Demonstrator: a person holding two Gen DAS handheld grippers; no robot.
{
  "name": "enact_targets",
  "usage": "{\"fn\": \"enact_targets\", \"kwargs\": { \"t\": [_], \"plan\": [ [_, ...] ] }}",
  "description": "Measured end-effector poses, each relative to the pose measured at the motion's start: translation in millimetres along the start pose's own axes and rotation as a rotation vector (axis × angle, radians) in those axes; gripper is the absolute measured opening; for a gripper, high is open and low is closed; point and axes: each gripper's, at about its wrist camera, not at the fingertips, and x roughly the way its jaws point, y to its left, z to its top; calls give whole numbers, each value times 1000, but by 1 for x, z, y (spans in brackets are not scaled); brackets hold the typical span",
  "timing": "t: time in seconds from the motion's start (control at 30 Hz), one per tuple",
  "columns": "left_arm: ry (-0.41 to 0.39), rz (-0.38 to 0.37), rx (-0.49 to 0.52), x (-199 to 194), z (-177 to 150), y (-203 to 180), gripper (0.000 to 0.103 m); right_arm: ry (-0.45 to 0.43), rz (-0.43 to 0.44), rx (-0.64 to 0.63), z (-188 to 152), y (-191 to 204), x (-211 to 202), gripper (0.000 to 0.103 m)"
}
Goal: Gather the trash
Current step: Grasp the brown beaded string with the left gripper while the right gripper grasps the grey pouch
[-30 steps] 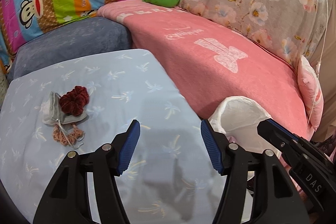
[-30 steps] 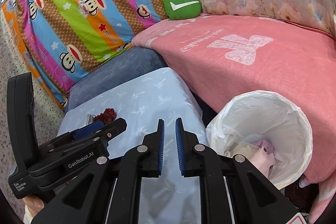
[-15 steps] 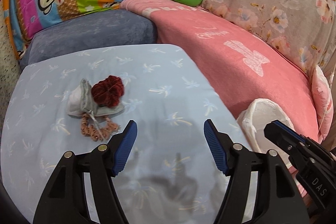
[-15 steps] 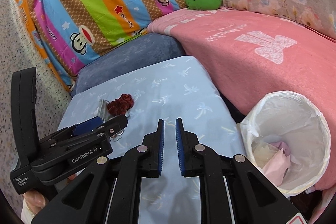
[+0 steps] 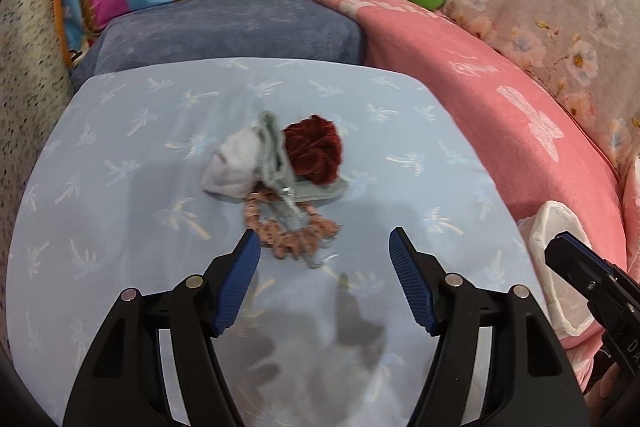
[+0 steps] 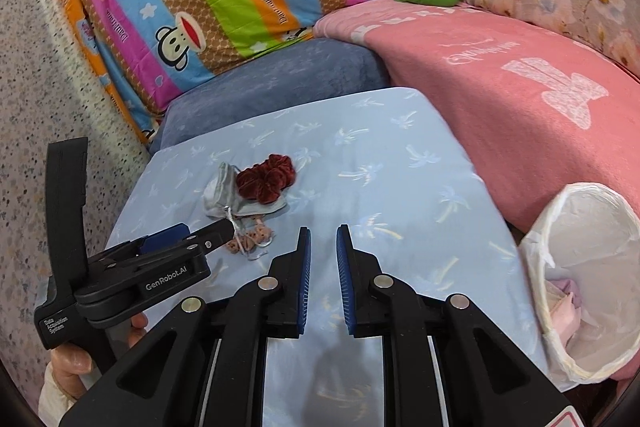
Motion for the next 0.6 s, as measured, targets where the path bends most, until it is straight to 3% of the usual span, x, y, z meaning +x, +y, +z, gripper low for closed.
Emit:
{"fn": "enact_targets", "kwargs": {
  "t": [0.33,0.6],
  "plan": [
    [43,35,-86,26,2,50,64,58,30,-37,2,29,42,16],
    [73,20,-92,49,7,53,63,92,45,-55,6,46,73,16]
  ]
}}
